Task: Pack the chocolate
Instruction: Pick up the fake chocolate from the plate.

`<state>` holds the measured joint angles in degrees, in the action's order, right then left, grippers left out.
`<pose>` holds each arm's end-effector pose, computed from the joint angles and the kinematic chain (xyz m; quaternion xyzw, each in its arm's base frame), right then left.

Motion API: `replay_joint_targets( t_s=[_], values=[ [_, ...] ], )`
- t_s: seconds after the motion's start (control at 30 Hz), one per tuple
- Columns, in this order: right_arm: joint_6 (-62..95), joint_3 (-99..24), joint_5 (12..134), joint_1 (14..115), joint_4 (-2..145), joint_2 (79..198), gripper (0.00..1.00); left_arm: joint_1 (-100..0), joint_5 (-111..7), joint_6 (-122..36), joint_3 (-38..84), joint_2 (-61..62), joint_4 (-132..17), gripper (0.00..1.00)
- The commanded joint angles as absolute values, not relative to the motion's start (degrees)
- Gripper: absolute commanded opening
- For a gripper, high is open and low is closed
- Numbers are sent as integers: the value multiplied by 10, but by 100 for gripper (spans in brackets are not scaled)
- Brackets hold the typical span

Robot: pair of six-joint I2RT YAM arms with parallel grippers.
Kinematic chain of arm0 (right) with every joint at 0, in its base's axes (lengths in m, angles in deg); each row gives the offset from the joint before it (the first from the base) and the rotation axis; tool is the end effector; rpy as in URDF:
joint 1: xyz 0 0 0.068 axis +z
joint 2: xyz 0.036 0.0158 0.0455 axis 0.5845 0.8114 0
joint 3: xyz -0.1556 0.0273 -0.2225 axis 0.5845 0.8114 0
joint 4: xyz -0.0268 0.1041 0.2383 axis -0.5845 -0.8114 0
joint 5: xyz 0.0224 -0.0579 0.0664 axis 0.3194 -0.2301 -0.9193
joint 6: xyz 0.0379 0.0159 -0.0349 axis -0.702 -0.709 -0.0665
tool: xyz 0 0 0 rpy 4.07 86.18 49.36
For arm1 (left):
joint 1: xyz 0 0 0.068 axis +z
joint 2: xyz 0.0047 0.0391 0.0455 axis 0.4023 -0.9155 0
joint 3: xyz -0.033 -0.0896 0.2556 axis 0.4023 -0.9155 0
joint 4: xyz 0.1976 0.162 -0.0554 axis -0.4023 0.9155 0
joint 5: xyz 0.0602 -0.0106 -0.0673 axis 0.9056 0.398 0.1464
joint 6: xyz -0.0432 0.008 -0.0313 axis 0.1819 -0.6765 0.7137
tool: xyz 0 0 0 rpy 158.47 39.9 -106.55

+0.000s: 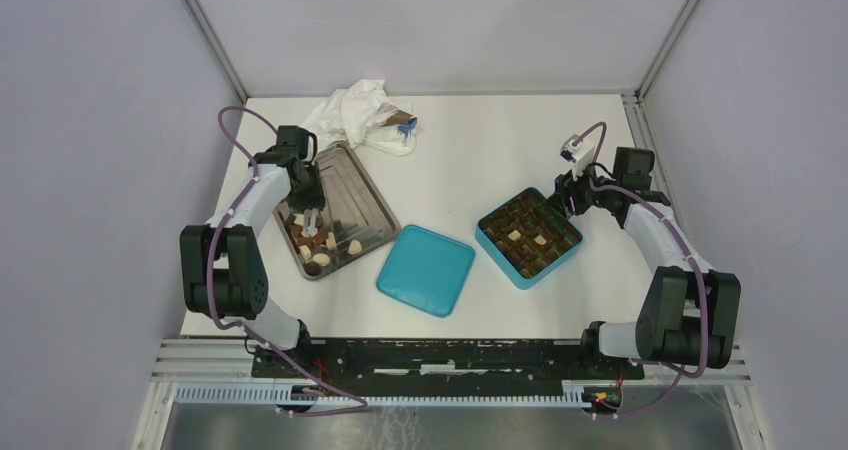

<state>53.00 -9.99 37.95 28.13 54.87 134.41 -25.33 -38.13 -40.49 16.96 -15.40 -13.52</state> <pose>0.2738 -0.0126 0.2317 -0.2984 0.8237 0.2060 0.4359 0.3151 -0.0052 0.2284 -0.1134 0.9713 0.0210 0.2081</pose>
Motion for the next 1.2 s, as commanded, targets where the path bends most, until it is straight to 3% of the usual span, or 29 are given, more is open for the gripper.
replay_joint_targets(
  t_s=[0.0,0.2,0.6,0.9,1.03,1.17],
  values=[
    [535,-104,366,279,555,1344,54,-250,-395,-432,191,-142,-139,19],
    [534,-104,366,279,555,1345,54,-253,-393,-426,175,-107,-142,7],
    [534,-103,362,279,556,1349,54,-258,-412,-415,137,-50,-136,4],
    [541,-105,360,279,553,1353,55,-276,-536,-402,109,34,-138,4],
    [579,-116,379,279,531,1363,66,-306,-577,-388,100,78,-138,4],
    [600,-121,420,279,525,1366,71,-353,-598,-367,88,115,-150,4]
  ],
)
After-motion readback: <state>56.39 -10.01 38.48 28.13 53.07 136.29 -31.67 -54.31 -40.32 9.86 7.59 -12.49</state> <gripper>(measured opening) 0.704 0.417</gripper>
